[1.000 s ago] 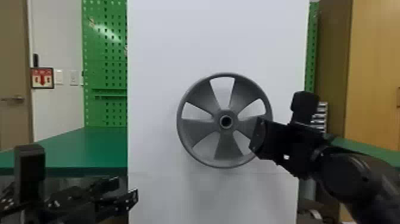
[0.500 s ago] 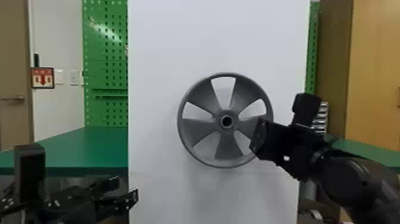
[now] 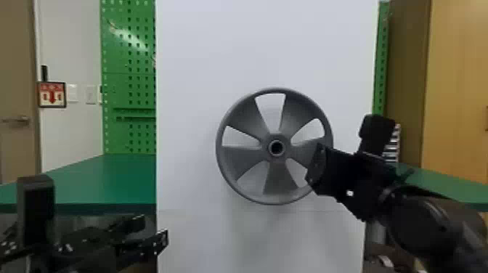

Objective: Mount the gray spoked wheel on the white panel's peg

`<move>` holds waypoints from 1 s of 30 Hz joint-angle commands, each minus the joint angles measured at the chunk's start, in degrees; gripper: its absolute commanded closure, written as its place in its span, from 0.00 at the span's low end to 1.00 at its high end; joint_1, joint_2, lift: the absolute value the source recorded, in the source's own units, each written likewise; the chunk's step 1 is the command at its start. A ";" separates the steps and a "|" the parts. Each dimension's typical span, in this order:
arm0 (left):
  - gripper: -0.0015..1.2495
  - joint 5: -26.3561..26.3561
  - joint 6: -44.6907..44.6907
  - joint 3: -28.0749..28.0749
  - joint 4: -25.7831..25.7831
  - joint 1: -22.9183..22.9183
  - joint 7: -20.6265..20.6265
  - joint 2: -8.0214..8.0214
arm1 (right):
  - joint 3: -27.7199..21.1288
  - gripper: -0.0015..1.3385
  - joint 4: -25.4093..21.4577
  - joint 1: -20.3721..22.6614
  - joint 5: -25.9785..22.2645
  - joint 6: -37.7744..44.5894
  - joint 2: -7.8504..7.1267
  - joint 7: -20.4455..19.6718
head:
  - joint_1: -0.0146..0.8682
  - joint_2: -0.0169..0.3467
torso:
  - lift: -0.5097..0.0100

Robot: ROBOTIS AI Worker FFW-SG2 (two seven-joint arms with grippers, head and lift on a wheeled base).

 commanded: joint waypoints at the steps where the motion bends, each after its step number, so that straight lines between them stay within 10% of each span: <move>1: 0.40 0.09 0.00 -0.07 0.00 0.01 0.00 -0.01 | 0.17 0.57 -0.04 0.15 0.21 -0.80 0.04 0.01 | 0.11 0.03 | 0.05; 13: 0.40 0.09 0.00 0.11 0.00 0.09 0.00 -0.01 | 0.52 0.42 0.40 0.68 0.73 -2.64 0.12 1.94 | 0.11 0.03 | 0.05; 20: 0.40 0.09 0.00 0.11 0.00 0.18 0.00 -0.01 | 0.34 0.07 0.58 1.12 2.32 -4.14 0.21 5.02 | 0.11 0.03 | 0.05; 30: 0.41 0.09 0.00 0.19 0.00 0.18 0.00 -0.01 | 0.26 0.00 0.75 1.30 3.11 -5.28 0.30 7.66 | 0.11 0.03 | 0.05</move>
